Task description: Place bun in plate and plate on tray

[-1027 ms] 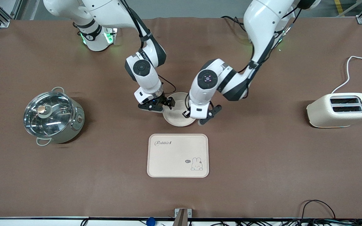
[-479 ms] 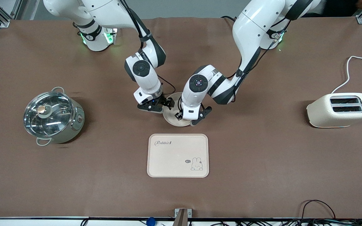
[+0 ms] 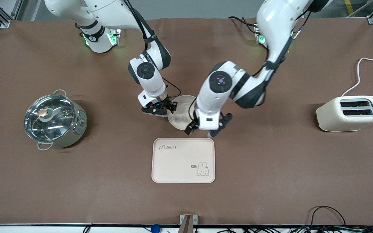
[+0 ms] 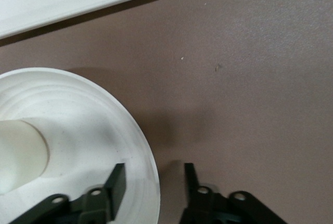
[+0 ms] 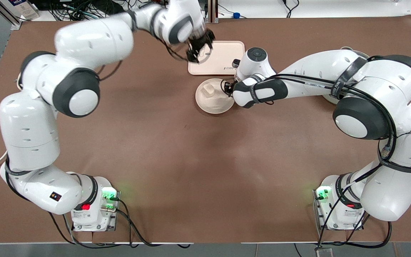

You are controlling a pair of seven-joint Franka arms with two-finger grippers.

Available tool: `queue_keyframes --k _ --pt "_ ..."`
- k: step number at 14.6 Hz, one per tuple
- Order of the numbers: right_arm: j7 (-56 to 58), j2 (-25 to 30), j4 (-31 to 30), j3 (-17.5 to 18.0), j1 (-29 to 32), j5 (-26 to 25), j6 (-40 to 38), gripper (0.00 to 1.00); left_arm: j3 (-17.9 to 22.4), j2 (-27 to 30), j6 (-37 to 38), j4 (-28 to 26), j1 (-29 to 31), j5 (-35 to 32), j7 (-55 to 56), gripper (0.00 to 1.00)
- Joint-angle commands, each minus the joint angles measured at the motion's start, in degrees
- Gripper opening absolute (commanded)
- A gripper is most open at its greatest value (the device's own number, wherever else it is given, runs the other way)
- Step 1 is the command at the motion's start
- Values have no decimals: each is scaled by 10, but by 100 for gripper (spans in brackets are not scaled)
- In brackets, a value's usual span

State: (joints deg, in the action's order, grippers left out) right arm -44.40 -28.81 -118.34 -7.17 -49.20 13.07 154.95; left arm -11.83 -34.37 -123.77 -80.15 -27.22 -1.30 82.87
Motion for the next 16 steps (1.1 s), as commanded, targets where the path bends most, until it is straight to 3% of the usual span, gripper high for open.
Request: queue_keyframes --k 1,7,13,16 --pt "-3 -4 4 -2 -5 8 0 33 -2 45 82 24 61 -3 -98 100" --pt "-3 -8 4 -2 -5 8 2 5 0 152 238 22 186 -21 -391 100" --pt "4 -7 4 -2 -5 8 -1 1 2 234 323 17 265 -42 -636 100" --pt "3 19 5 -1 -3 9 -24 1 53 298 336 -33 260 -28 -745 100"
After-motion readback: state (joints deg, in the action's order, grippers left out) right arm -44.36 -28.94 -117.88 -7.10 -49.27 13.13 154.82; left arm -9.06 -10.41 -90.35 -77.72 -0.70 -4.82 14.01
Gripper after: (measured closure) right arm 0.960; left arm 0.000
